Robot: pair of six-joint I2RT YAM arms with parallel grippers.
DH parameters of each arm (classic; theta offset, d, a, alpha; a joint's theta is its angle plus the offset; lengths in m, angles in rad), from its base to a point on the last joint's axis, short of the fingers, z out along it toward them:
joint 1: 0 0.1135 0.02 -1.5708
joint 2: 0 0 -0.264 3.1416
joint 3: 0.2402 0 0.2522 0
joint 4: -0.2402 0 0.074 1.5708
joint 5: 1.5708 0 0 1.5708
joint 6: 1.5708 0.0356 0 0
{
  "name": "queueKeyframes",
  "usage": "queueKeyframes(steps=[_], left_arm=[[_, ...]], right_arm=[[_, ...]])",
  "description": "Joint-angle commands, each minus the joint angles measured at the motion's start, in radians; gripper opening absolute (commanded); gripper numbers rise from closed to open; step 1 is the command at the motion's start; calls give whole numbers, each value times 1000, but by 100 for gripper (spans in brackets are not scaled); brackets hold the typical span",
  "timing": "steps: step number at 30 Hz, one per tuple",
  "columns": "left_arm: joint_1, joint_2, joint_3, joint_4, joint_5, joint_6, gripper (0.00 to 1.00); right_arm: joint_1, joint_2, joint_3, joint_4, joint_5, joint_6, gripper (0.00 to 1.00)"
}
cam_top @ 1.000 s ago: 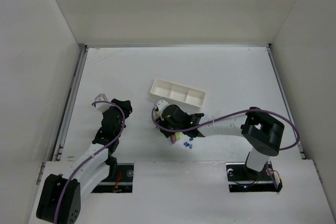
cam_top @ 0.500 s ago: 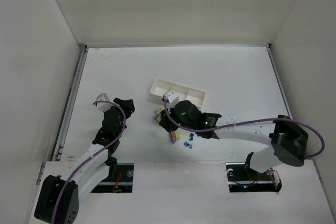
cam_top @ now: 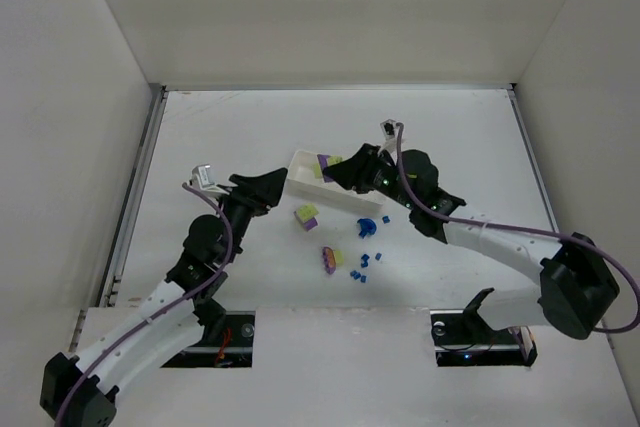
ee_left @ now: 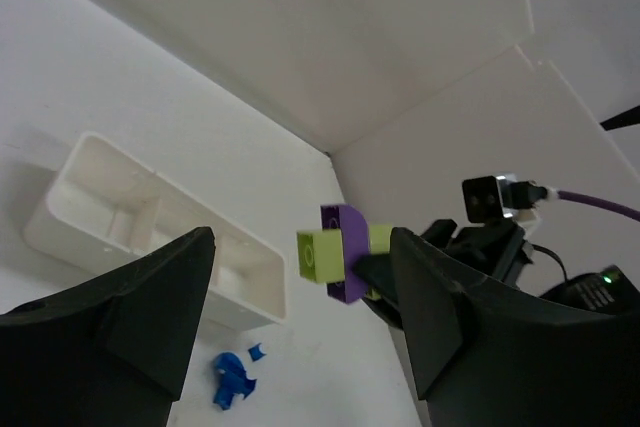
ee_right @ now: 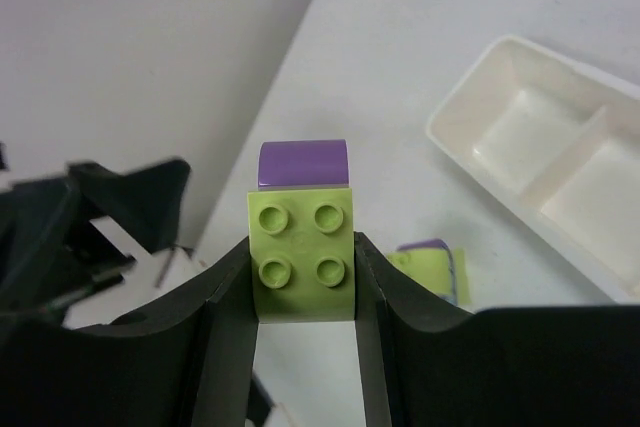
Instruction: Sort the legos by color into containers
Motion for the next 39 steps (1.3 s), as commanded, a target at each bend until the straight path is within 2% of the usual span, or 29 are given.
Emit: queueKeyframes(steps=[1, 6, 12, 22, 29, 33, 39], left_arm=[[-21, 29, 40, 57, 31, -85, 69], [-13, 91, 34, 131, 91, -156, 70], [-7, 117, 20, 174, 94, -184, 66], [10, 169, 13, 233, 74, -202, 64], [22, 223, 19, 321, 64, -205, 59], [22, 233, 10, 359, 62, -207, 54], [13, 230, -4, 385, 42, -193, 36]], right_arm=[[-25, 44, 3, 296, -147, 235, 28], [-26, 165, 9, 511, -179, 415, 30], [3, 269, 6, 689, -176, 505, 30], [3, 348, 11, 835, -213, 634, 30], [4, 390, 16, 887, -222, 688, 30], [8, 407, 16, 901, -221, 706, 30], [9, 418, 3, 906, -210, 716, 30]])
